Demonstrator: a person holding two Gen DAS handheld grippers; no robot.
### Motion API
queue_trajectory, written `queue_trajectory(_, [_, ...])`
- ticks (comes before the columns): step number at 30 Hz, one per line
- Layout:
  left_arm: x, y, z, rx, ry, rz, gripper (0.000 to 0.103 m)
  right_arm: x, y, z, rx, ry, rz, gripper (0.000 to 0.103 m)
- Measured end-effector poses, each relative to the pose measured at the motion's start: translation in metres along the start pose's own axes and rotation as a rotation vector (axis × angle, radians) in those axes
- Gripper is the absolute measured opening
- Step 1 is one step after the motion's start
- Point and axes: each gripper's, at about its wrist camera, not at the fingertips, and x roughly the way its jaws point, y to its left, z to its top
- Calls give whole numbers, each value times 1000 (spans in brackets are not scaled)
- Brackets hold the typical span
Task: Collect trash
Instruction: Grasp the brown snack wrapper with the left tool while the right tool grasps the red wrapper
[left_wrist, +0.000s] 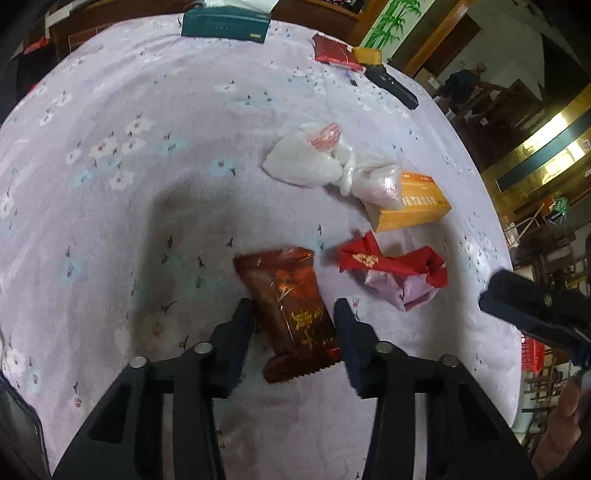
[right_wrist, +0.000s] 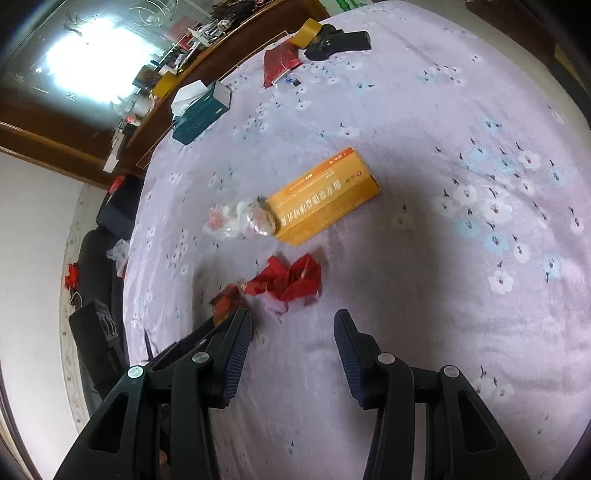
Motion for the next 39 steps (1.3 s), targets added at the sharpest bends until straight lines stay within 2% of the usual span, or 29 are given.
queue_trajectory(4, [-7,6,-10,7,-1,13,31,10,6,5,-8,5,-14,50])
queue_trajectory(12, [-28,14,-38,44,-66,52,30,46,11,15,-49,21,-108,49])
queue_trajectory(16, [-39,13,-48,46,-95,54,30,57,14,11,-67,38,-112,25])
queue_trajectory(19, [-45,11,-55,45,-108,53,30,52,19,6,-112,22,-129,21])
queue_trajectory(24, [-56,-2,-66,63,-143,57,30,25,20,-10,-162,-33,-117,20])
queue_trajectory(31, [-70,-36,-82,104,-189,33,30,-36,14,-45,-207,-135,-96,20])
queue_trajectory(39, [-79,-80,-109,153,-204,16,30,-99,-13,-86,-215,-224,-98,20])
